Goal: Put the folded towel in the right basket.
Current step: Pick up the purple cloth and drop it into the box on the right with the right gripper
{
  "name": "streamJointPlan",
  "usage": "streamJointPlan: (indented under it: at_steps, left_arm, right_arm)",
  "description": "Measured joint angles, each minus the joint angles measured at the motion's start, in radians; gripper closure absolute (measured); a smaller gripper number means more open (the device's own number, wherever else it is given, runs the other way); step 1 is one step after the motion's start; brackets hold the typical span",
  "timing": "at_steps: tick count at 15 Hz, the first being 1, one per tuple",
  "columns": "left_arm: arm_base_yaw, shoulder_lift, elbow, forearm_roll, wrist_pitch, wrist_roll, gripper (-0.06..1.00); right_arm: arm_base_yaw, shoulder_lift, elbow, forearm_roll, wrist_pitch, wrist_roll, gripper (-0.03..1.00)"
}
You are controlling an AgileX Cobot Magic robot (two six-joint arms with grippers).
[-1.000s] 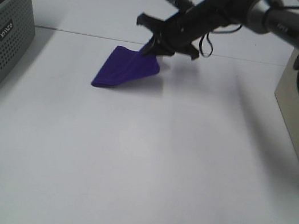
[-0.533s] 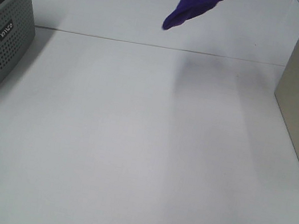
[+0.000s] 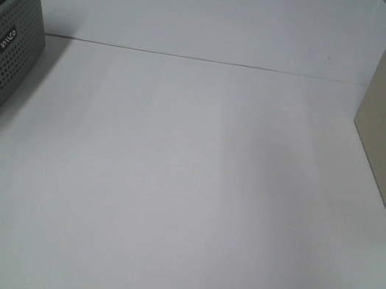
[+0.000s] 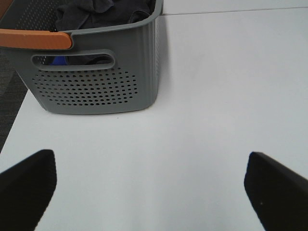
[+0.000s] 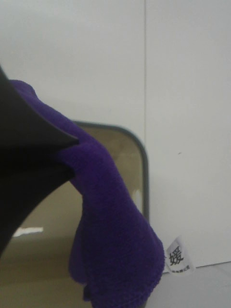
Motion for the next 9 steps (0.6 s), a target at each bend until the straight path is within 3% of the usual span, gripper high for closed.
streamJointPlan:
  at_steps: [5, 8, 9]
  left_arm:
    - [0.000, 0.000, 0.000, 0.000, 0.000, 0.000, -0.05]
    - [0.000, 0.000, 0.000, 0.000, 0.000, 0.000, -0.05]
    - [0.000, 0.000, 0.000, 0.000, 0.000, 0.000, -0.05]
  right_arm:
    - [-0.011, 0.102, 0.132, -0.232, 0.010, -0.015, 0.91]
    - [-0.011, 0.162, 0.135, -0.213, 0.010, -0.005, 0.88]
    - [-0.011, 0.168, 0.135, -0.204, 0.010, 0.010, 0.77]
